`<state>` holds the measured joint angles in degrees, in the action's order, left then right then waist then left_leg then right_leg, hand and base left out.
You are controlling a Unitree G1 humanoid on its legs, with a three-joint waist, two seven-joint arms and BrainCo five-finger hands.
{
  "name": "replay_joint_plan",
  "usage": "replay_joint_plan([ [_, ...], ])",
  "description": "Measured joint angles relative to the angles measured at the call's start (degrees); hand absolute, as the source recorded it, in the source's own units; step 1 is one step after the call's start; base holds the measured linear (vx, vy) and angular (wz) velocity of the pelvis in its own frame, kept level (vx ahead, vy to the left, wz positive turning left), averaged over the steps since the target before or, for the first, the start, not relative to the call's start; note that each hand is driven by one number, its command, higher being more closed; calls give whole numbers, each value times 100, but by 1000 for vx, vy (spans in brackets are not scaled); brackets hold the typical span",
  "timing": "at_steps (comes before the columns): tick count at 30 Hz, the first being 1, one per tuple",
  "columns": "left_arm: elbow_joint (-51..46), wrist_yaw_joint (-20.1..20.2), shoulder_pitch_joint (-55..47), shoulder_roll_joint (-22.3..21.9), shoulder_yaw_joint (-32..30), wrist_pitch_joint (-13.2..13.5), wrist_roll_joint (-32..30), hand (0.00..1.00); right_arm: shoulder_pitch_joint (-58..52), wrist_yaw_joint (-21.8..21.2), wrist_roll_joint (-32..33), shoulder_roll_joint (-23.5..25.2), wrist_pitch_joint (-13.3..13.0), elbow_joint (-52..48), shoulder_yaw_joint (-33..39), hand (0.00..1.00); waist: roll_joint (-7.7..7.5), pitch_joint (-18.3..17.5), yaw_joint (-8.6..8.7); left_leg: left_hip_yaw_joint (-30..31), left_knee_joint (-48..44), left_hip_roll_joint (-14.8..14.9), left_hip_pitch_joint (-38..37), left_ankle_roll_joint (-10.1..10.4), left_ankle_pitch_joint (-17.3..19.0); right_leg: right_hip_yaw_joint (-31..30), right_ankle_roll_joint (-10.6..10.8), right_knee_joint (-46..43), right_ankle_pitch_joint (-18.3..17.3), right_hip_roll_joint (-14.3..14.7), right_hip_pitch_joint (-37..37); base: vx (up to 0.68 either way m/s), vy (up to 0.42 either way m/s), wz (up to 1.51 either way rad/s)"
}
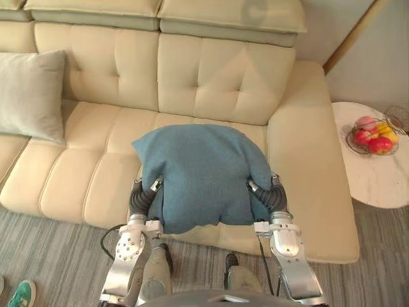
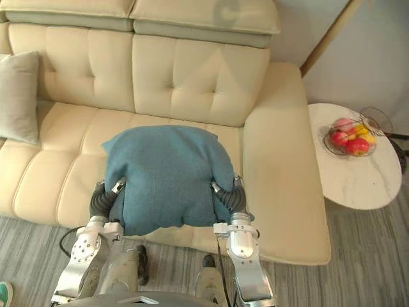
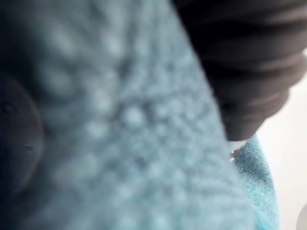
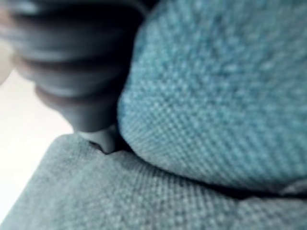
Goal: Pick up cushions and gather them together orderly.
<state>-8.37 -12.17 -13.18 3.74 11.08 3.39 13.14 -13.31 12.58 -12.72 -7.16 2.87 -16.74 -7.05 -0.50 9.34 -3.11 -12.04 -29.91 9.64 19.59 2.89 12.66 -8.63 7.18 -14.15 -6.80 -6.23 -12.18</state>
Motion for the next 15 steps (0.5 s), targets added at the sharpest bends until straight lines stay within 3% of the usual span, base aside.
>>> replay_joint_plan([
  [7, 0, 6, 35, 41, -2, 0, -101, 100, 1, -3, 0, 16, 0, 4, 0, 100, -68, -12, -28, -847, 26, 205, -30, 35, 239, -732, 141, 534, 603, 75, -424, -107, 64, -81],
  [13, 7, -52, 524, 41, -117, -3, -500, 100, 304, 7, 2, -4, -5, 444, -3, 100, -73, -16, 19, -724, -5, 191, 419, -26, 71, -756, 165, 696, 897, 109, -804, -64, -21, -8],
  [15, 49, -302, 1000, 52, -222, -8, -753, 100, 683, 67, -2, 4, -4, 671, -78, 100, -69, -13, 3, -603, -15, 176, 657, -53, -67, -591, 163, 715, 1023, 105, -955, -50, -57, 26],
])
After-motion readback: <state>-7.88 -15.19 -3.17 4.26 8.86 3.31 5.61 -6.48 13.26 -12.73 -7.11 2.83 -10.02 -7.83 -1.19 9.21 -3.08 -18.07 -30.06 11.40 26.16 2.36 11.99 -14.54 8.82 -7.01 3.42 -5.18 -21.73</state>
